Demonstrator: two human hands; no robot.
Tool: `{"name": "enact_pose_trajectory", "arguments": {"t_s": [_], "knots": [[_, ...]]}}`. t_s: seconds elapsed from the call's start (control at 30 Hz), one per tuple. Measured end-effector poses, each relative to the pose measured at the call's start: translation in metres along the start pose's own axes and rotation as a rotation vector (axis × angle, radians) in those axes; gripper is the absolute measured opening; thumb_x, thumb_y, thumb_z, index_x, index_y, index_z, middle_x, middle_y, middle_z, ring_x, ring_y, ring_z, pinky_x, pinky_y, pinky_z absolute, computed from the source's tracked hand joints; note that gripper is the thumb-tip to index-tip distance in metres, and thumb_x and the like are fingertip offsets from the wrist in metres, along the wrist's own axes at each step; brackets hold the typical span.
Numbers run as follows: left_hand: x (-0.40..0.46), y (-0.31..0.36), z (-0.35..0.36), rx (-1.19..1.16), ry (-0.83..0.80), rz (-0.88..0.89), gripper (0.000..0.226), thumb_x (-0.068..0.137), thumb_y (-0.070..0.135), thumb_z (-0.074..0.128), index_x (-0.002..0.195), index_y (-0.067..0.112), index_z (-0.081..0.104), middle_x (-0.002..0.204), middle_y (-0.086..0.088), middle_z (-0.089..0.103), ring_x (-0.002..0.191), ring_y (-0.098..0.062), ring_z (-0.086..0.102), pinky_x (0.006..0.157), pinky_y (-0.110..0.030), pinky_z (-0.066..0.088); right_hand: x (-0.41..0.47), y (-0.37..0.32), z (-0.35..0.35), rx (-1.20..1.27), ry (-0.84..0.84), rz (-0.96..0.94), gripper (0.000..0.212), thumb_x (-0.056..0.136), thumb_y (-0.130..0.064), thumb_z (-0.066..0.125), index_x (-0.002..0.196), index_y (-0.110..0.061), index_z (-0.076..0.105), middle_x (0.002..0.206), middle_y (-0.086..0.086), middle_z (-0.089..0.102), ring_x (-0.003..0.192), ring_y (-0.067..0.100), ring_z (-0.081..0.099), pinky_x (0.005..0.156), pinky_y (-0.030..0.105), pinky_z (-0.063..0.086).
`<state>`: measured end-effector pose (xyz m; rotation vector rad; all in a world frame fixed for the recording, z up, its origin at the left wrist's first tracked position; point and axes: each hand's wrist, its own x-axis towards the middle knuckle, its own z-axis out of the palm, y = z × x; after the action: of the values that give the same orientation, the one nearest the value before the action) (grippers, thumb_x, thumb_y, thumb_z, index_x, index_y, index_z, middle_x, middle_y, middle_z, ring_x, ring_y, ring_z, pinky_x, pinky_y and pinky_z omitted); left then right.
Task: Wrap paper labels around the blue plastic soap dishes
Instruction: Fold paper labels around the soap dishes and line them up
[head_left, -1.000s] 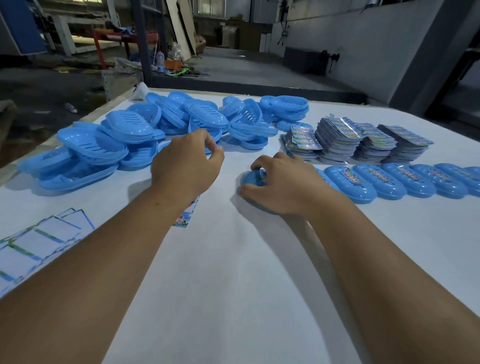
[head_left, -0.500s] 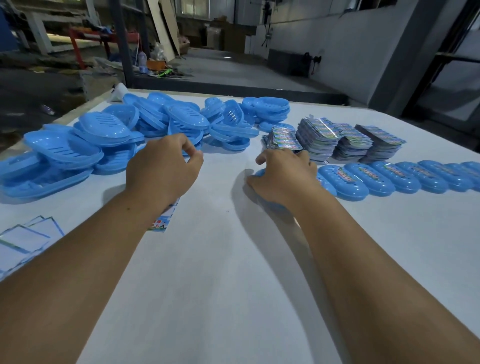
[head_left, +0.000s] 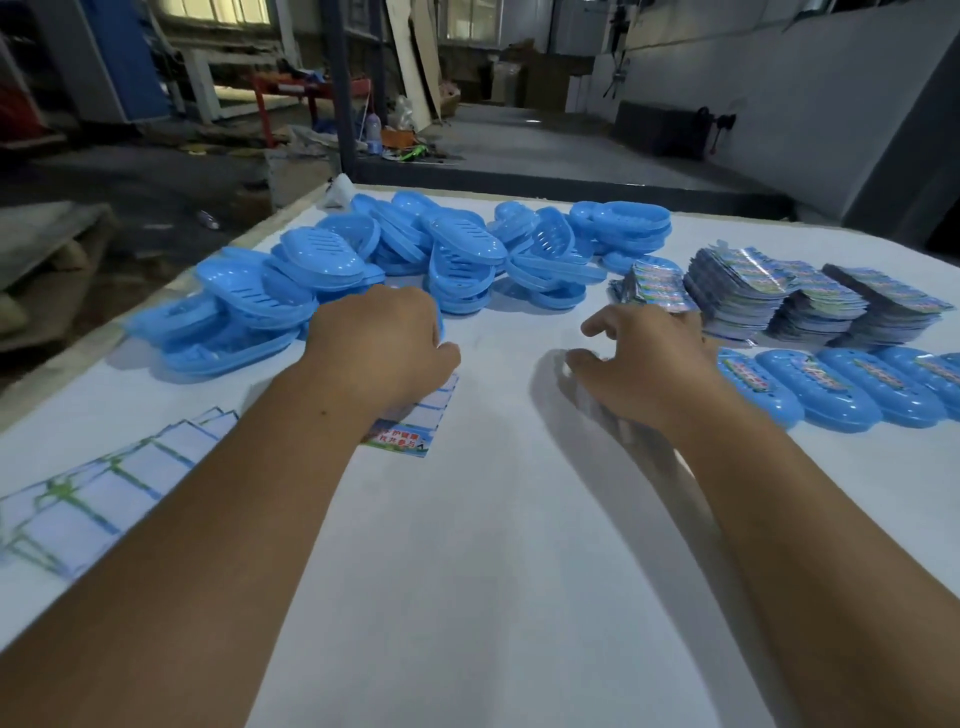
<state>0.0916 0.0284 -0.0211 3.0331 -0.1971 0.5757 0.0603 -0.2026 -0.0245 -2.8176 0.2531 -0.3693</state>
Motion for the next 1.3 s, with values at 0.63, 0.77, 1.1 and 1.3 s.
{"name": "enact_pose_trajectory", "arguments": {"t_s": [0.63,0.77,1.1,1.3], "knots": [[0.006,0.019,-0.013,-0.652,0.181,-0.118,0.023,0.102,0.038,0.044,0.093,0.019,0.055,0.081,0.009,0.058,0.075,-0.009,0.053,0.063,-0.033,0.036,-0.009,-0.012,0.005,0.368,0.1,-0.257,0.042,0.089,-0.04,0.071,0.129,-0.034,0.061,0.119,-0.01,0.061,0.117,0.02,0.055,0.098,0.035,0.045],[0.007,0.023,-0.014,-0.845,0.142,-0.113,0.024,0.104,0.037,0.044,0.096,0.018,0.056,0.085,0.011,0.059,0.079,-0.009,0.058,0.067,-0.031,0.044,-0.011,-0.017,0.007,0.481,0.091,-0.346,0.085,0.08,-0.041,0.082,0.151,-0.042,0.034,0.148,-0.013,0.045,0.131,0.011,0.048,0.107,0.039,0.045],[0.007,0.034,-0.007,-1.441,-0.179,-0.359,0.034,0.105,0.031,0.045,0.092,0.011,0.069,0.088,-0.009,0.075,0.058,-0.011,0.069,0.055,-0.024,0.056,-0.008,-0.021,0.007,0.398,0.088,-0.398,0.072,0.075,-0.044,0.086,0.139,-0.033,0.055,0.137,-0.009,0.057,0.125,0.018,0.051,0.108,0.039,0.042],[0.002,0.023,-0.006,-0.569,-0.014,-0.114,0.041,0.1,0.038,0.046,0.075,0.011,0.064,0.072,-0.007,0.066,0.074,-0.029,0.064,0.065,-0.035,0.049,-0.003,-0.008,0.009,0.28,-0.009,-0.33,0.07,0.075,-0.058,0.078,0.138,-0.037,0.054,0.132,-0.008,0.062,0.121,0.019,0.054,0.1,0.035,0.045]]}}
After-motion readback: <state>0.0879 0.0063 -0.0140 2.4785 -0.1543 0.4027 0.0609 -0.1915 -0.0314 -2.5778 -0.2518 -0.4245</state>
